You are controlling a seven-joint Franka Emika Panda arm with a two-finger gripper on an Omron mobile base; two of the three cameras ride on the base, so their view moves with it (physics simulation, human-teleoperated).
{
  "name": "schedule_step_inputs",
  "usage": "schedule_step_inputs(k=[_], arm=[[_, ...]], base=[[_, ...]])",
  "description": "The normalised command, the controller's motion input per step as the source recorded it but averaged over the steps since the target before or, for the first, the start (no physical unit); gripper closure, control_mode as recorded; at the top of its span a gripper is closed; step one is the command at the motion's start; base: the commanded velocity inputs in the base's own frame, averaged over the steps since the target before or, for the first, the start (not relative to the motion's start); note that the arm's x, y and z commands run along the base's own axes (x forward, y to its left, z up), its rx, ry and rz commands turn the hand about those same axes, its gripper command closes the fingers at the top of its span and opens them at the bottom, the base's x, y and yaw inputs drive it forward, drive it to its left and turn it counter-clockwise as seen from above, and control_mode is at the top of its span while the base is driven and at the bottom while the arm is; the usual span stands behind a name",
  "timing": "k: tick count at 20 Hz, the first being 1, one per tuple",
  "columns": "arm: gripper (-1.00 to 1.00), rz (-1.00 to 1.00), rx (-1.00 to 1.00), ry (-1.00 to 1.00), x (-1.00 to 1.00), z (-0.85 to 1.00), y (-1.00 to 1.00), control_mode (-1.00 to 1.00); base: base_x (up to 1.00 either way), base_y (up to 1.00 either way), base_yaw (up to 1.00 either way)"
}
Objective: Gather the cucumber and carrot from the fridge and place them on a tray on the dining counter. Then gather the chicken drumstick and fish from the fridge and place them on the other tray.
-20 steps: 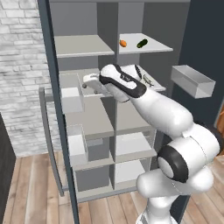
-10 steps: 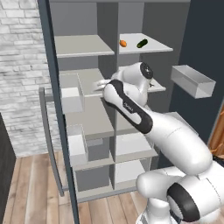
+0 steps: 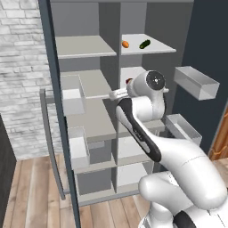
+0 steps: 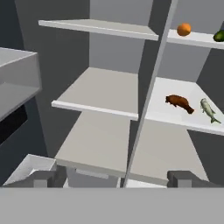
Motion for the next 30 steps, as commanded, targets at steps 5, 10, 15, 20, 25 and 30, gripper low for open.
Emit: schedule_step_inputs(k=[5, 10, 15, 20, 25, 30], arm=[[-1.00, -0.09, 0.00, 0.00, -0.02, -0.06, -0.42, -1.00], [-1.00, -0.10, 0.00, 0.00, 0.27, 0.03, -0.19, -1.00], [-1.00, -0.08, 0.01, 0.00, 0.15, 0.00, -0.38, -1.00], [-1.00, -0.05, 0.02, 0.00, 0.14, 0.04, -0.27, -1.00], [-1.00, 0.00, 0.00, -0.01, 0.01, 0.00, -0.02, 1.00], [-1.00, 0.00, 0.00, 0.00, 0.00, 0.00, 0.00, 1.00]], base=[[0.00, 0.00, 0.00], [0.00, 0.00, 0.00], [0.00, 0.00, 0.00], [0.00, 0.00, 0.00], [0.12, -0.01, 0.00], [0.37, 0.00, 0.00]])
